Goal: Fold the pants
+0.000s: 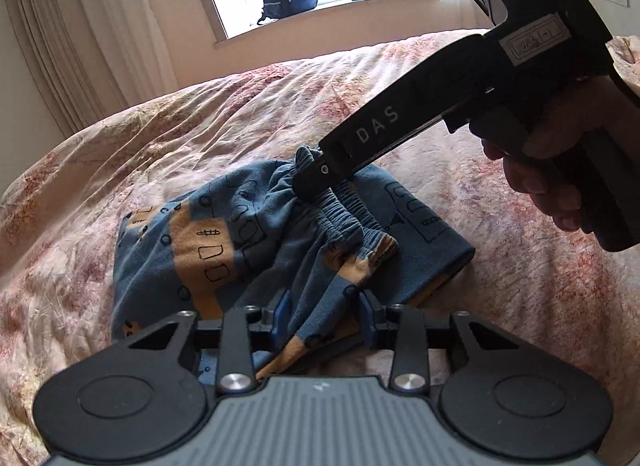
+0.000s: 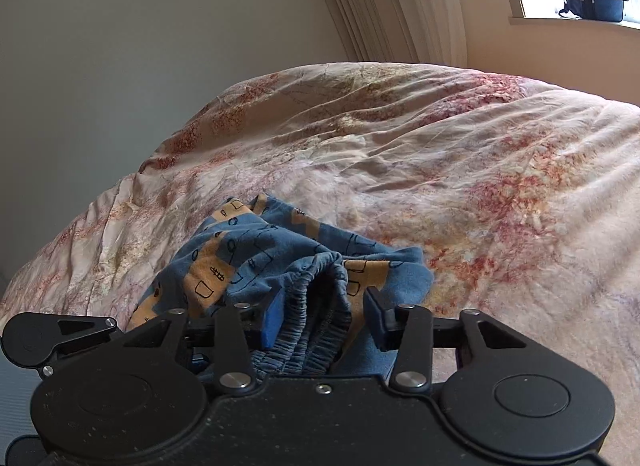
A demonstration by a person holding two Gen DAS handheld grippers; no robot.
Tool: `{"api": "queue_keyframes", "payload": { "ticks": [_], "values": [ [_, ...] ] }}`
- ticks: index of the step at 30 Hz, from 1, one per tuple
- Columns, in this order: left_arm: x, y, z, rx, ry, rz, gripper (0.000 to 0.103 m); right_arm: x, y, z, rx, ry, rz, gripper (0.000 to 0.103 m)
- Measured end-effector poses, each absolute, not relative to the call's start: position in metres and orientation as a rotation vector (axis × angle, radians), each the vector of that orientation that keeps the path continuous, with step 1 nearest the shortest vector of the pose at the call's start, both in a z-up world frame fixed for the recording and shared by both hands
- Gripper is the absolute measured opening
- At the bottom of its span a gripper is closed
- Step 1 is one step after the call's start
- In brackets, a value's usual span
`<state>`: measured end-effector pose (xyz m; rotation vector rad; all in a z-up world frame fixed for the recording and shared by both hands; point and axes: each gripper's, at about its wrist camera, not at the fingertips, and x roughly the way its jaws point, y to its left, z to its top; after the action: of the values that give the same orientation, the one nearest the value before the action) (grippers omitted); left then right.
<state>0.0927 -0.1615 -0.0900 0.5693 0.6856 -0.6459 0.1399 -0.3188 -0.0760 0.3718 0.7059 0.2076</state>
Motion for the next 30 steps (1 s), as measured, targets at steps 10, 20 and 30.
{"api": "queue_keyframes", "payload": {
  "ticks": [10, 20, 30],
  "values": [
    [0.108, -0.151, -0.082, 0.469, 0.745, -0.685, 0.030, 0.139, -0.331, -0.079, 0.505, 0.703, 0.212, 0.014],
    [0.099, -0.144, -0.052, 0.412, 0.708, -0.726, 0.003, 0.128, -0.337, -0.053, 0.527, 0.688, 0.195, 0.009],
    [0.098, -0.139, -0.067, 0.421, 0.765, -0.748, 0.054, 0.124, -0.320, -0.067, 0.331, 0.805, 0.128, 0.024]
  ]
}}
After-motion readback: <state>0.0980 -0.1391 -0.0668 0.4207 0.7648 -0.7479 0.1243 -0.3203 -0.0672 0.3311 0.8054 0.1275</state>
